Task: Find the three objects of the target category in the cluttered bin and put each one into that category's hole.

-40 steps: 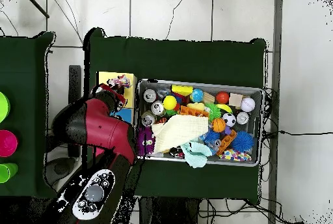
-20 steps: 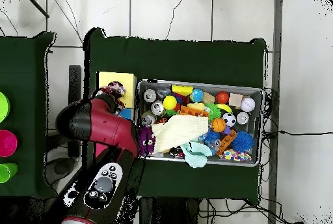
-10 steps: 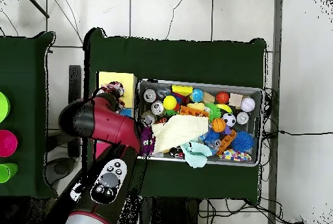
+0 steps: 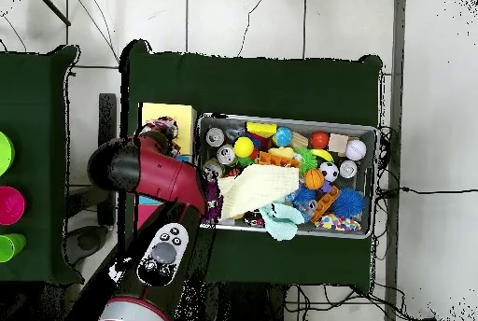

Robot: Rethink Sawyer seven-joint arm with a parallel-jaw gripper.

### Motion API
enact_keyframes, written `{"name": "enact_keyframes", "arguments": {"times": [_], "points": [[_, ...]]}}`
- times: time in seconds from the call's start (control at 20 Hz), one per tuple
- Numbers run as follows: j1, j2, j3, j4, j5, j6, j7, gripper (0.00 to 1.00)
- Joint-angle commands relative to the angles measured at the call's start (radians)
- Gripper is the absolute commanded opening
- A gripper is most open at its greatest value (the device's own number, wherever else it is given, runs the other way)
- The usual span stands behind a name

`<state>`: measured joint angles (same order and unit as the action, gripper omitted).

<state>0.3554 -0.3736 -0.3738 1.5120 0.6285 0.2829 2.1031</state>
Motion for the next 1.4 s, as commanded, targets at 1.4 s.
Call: {"name": "enact_keyframes", "arguments": {"times": [1.4], "points": [[-0.046, 0.315, 0.013, -0.416, -0.217, 0.849, 0.205, 0.00]]}}
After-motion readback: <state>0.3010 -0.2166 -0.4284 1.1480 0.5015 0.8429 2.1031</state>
